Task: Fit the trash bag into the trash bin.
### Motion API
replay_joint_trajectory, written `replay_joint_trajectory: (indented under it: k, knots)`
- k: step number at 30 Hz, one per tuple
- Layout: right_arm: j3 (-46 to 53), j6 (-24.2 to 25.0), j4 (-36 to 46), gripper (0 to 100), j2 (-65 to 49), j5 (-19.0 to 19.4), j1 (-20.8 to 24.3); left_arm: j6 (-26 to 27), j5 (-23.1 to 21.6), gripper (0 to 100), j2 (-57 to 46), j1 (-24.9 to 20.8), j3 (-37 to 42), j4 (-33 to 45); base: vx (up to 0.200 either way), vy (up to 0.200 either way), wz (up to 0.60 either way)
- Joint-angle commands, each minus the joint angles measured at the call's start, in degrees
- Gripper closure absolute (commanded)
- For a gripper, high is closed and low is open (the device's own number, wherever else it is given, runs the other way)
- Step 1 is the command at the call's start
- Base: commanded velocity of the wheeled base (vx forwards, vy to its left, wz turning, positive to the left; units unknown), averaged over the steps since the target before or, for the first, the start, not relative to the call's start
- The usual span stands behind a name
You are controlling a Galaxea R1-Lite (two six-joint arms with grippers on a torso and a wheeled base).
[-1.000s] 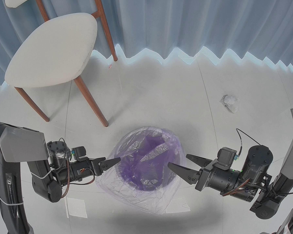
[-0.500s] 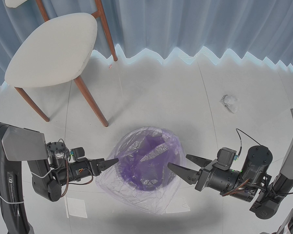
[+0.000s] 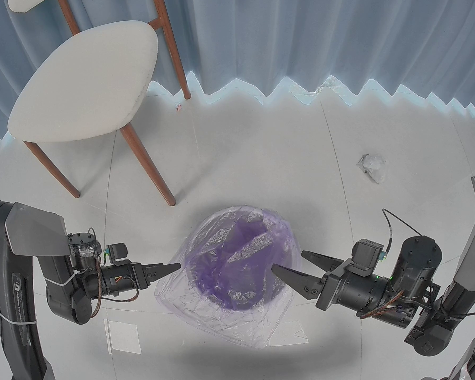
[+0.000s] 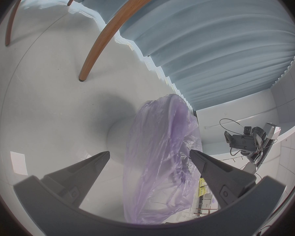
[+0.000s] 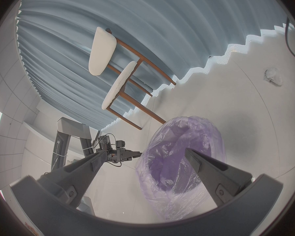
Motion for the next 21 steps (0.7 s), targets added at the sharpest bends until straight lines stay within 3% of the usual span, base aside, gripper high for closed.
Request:
replay_joint_trajectory:
  k: [1,3,4,21]
  knots:
    - [0.07,0.0,-0.93,0,0.03,0.02,0.03,0.02,0.02,0,0.56,-0.16,-0.03,-0.01,0.0,0.0,0.0]
    - [-0.01,0.0,-0.93,0,0.03,0.02,0.03,0.02,-0.06,0,0.56,-0.43,-0.03,-0.01,0.0,0.0,0.0]
    - [-0.01,0.0,-0.93,0,0.03,0.02,0.03,0.02,0.02,100,0.56,-0.52,-0.03,-0.01,0.0,0.0,0.0]
    - [0.07,0.0,-0.93,0,0.03,0.02,0.03,0.1,0.02,100,-1.2,-0.95,-1.7,-0.18,0.0,0.0,0.0]
